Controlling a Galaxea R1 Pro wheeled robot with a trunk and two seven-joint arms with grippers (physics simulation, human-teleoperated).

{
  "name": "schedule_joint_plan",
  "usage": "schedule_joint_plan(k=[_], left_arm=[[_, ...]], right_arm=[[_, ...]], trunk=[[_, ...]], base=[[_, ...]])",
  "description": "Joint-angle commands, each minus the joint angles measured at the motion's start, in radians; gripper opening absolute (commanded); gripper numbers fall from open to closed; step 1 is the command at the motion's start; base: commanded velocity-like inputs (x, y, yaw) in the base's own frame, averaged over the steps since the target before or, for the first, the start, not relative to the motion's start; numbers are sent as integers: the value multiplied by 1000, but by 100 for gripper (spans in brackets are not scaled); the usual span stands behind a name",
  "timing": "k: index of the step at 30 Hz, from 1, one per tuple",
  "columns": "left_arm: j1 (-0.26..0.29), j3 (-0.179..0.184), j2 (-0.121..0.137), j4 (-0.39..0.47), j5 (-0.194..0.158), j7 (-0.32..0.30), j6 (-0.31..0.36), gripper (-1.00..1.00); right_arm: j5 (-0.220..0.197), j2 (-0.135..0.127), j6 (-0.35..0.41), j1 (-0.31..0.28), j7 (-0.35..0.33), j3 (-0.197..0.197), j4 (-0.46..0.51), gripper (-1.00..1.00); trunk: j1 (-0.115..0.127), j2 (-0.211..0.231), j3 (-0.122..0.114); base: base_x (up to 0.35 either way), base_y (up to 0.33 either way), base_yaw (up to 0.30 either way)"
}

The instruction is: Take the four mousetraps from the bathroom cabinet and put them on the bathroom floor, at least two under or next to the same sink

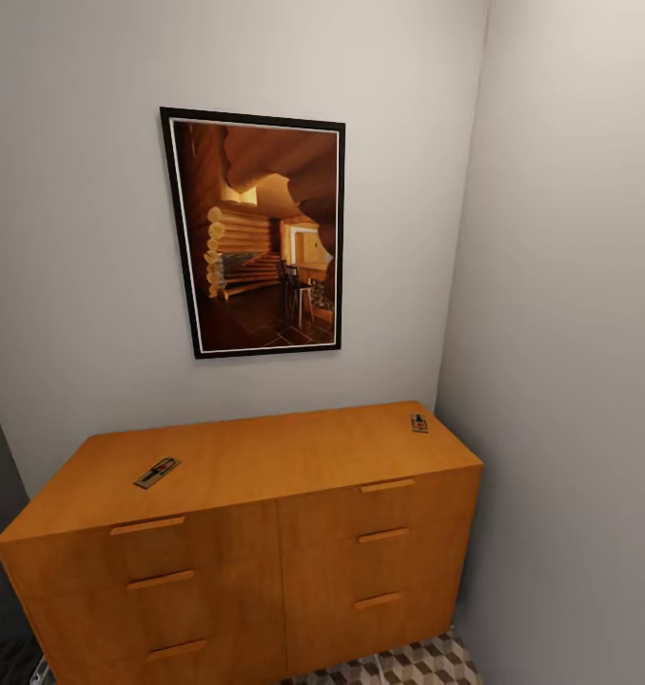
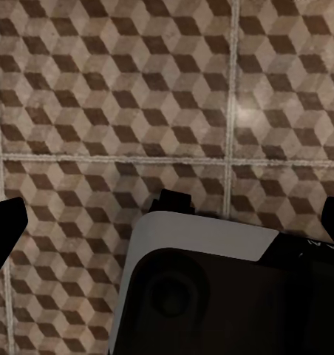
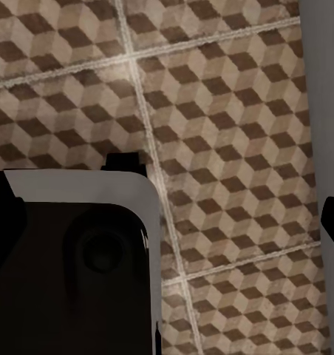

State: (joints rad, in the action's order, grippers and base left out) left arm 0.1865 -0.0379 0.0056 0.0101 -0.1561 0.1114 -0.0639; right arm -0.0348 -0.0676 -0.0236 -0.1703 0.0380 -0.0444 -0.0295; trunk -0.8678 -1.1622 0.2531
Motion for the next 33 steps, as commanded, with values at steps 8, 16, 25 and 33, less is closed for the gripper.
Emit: schedule_joint_plan(k=[8,16,25,33], left_arm=[[1,-3,0,-1,-5,1,-4,100],[1,-3,0,-1,-5,1,-4,100],[1,1,0,0,0,0,-3,100],[2,13,-8,242,73,-2,10,100]], right_arm=[[-5,1,-2,-1,3,-4,-3,100],[-6,3,0,-1,7,-3,-3,100],[-5,6,2,-1,13,-3,-3,100],[6,-1,12,-1,6,-6,54,100]], trunk=[[0,-1,1],[0,-1,1],[0,-1,1],[0,-1,1]], base=[[0,0,0],[0,0,0],[0,0,0],[0,0,0]])
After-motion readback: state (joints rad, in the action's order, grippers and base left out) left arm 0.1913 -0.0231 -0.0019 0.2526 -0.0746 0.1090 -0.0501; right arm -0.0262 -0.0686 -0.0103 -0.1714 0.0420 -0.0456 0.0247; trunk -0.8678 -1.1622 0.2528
